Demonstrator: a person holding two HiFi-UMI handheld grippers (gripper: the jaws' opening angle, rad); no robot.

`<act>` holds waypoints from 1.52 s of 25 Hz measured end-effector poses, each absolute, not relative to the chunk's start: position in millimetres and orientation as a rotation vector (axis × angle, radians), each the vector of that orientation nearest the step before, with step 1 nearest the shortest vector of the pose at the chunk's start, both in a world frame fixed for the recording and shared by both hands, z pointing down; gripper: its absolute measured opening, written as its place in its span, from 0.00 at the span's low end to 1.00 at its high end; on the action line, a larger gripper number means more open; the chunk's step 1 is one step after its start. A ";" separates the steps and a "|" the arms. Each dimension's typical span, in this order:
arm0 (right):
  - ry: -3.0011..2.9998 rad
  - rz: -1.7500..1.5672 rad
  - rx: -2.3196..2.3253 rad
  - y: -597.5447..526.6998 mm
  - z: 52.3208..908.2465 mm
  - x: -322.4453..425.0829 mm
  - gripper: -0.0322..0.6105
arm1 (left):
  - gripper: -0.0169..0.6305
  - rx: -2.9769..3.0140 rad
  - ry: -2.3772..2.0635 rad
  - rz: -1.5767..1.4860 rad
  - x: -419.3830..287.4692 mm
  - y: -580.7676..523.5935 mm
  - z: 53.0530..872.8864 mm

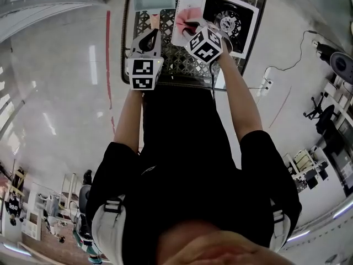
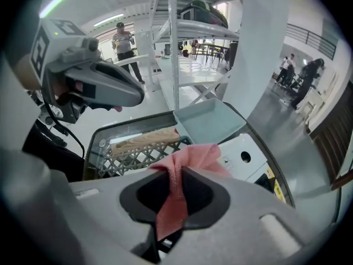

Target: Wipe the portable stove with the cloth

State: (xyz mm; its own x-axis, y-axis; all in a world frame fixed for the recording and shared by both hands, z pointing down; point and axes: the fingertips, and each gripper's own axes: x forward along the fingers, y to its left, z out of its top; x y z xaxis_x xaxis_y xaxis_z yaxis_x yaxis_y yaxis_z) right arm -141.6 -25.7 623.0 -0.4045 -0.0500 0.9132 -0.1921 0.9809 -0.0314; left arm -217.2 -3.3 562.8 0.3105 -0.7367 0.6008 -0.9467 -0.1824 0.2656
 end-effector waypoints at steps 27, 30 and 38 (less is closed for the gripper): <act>-2.136 0.225 0.501 1.0 553.0 -104.3 0.13 | 0.03 2.098 -1.337 0.480 -177.5 -15.5 559.3; -2.178 0.166 0.617 -43.5 508.7 -84.2 0.12 | 0.03 2.111 -1.332 0.480 -172.3 -22.4 555.2; -2.113 0.107 0.658 -162.0 507.8 -66.4 0.13 | 0.03 2.139 -1.320 0.497 -155.5 -43.3 554.6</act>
State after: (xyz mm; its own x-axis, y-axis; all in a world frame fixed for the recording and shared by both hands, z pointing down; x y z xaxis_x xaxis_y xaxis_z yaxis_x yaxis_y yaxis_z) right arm -66.4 -162.0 507.8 -0.4599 -0.4145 0.7853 -0.4918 0.8552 0.1633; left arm -155.5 -43.3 554.6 0.4430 -0.6840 0.5796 -0.8964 -0.3489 0.2735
